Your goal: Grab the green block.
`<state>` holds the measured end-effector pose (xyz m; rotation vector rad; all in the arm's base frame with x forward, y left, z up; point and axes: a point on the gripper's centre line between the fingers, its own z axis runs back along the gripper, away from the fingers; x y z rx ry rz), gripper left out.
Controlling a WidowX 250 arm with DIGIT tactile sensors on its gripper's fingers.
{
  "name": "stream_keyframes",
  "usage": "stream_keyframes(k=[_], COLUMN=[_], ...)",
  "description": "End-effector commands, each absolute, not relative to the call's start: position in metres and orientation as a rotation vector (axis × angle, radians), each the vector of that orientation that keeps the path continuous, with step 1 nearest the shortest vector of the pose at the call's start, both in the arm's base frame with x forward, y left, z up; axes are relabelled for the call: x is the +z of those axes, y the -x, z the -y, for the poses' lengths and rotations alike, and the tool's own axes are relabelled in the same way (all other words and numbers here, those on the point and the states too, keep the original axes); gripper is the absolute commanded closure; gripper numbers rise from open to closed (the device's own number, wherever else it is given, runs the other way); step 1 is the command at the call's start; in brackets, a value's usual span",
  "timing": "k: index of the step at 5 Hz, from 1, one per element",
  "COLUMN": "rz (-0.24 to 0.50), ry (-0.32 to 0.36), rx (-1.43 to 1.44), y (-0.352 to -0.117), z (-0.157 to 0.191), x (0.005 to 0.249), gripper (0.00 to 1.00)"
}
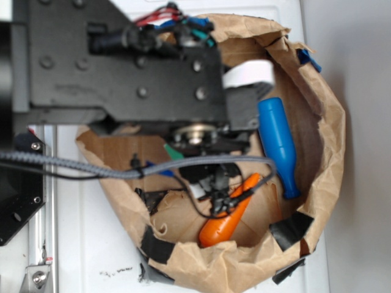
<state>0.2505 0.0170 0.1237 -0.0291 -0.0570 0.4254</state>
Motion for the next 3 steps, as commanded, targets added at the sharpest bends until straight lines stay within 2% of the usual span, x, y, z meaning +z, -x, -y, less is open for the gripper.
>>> stream_keyframes(k=[1, 3], rz=[0.097, 0.115], ry=[0.042, 0.032], rx=[0.45, 0.49], y=[-0.2498, -0.2512], z=[-0.0348, -0.0356], x=[0.1522, 0.1473], gripper=[1.0, 1.0])
